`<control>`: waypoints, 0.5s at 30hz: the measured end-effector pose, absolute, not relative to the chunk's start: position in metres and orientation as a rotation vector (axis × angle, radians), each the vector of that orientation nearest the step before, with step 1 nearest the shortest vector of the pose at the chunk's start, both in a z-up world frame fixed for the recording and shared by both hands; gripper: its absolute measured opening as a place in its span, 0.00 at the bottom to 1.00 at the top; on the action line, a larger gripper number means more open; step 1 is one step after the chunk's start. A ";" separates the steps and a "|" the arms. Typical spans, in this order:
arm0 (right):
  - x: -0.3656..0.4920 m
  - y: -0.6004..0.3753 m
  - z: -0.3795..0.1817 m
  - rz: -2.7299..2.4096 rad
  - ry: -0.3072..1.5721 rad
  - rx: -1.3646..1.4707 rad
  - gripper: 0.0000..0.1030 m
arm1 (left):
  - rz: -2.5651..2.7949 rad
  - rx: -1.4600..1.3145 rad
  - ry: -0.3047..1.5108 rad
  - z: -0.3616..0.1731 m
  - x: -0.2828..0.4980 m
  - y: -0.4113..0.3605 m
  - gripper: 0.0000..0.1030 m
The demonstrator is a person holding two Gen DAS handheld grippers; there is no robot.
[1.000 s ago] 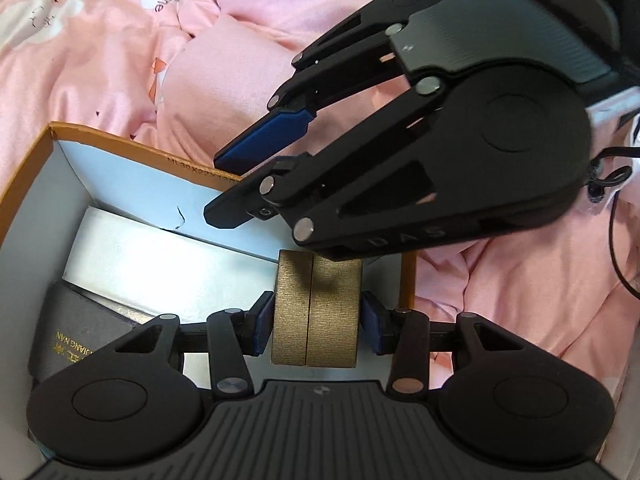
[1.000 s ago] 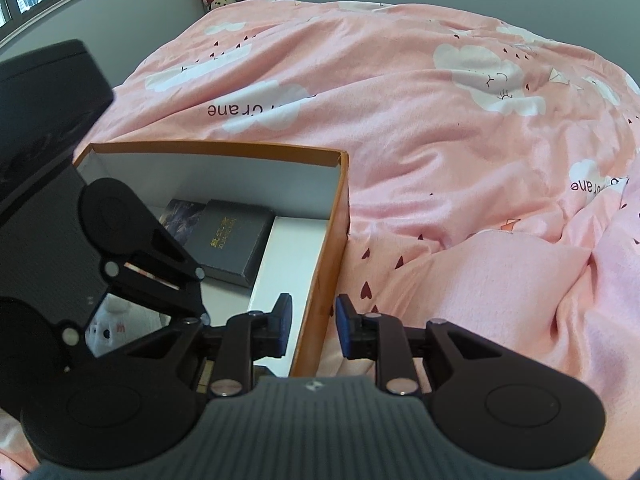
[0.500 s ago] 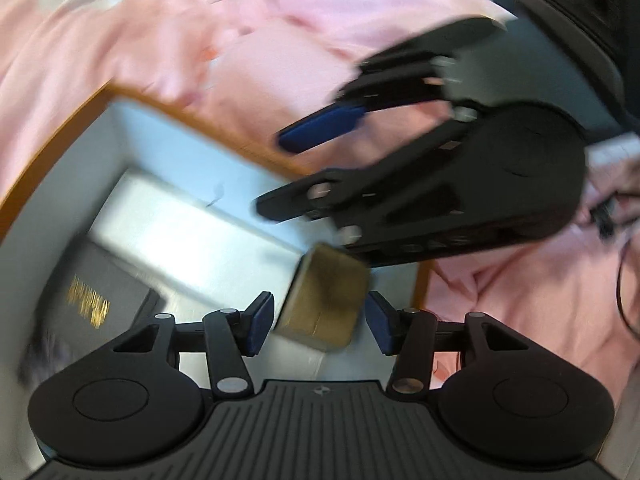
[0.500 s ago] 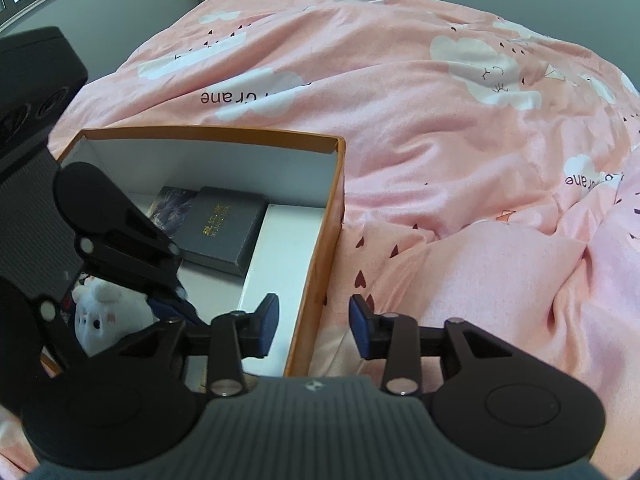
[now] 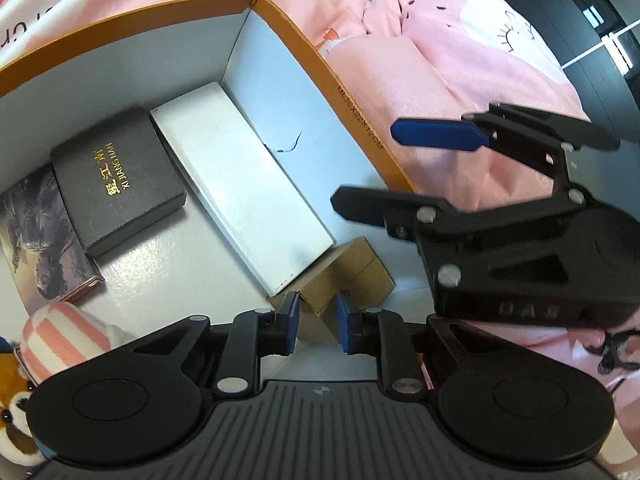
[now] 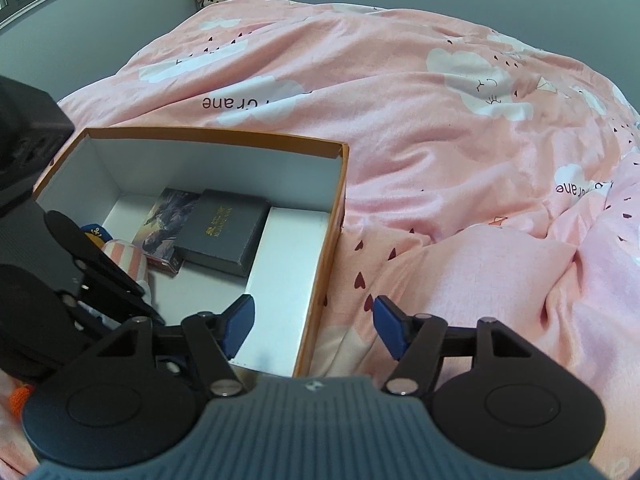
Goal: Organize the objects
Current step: 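Withdraw both tools up from the orange box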
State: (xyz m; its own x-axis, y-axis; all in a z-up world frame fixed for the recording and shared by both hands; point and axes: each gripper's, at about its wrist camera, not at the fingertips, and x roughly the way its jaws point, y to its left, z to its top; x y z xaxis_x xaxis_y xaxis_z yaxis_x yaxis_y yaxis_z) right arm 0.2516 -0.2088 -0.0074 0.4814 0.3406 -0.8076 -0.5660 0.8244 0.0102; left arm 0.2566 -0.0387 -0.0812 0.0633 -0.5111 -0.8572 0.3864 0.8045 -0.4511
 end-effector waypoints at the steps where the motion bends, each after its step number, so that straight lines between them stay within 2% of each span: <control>1: 0.250 -0.209 -0.008 0.562 0.913 -0.277 0.65 | -0.677 -0.115 1.346 -0.081 0.256 -0.038 0.22; 6: 0.247 -0.210 -0.007 0.555 0.909 -0.276 0.68 | -0.635 -0.119 1.308 -0.070 0.255 -0.049 0.21; 11: 0.234 -0.213 0.003 0.548 0.844 -0.262 0.80 | -0.546 -0.101 1.098 -0.041 0.220 -0.045 0.22; 15: 0.219 -0.216 0.014 0.531 0.775 -0.242 0.84 | -0.471 -0.126 0.941 -0.019 0.181 -0.035 0.24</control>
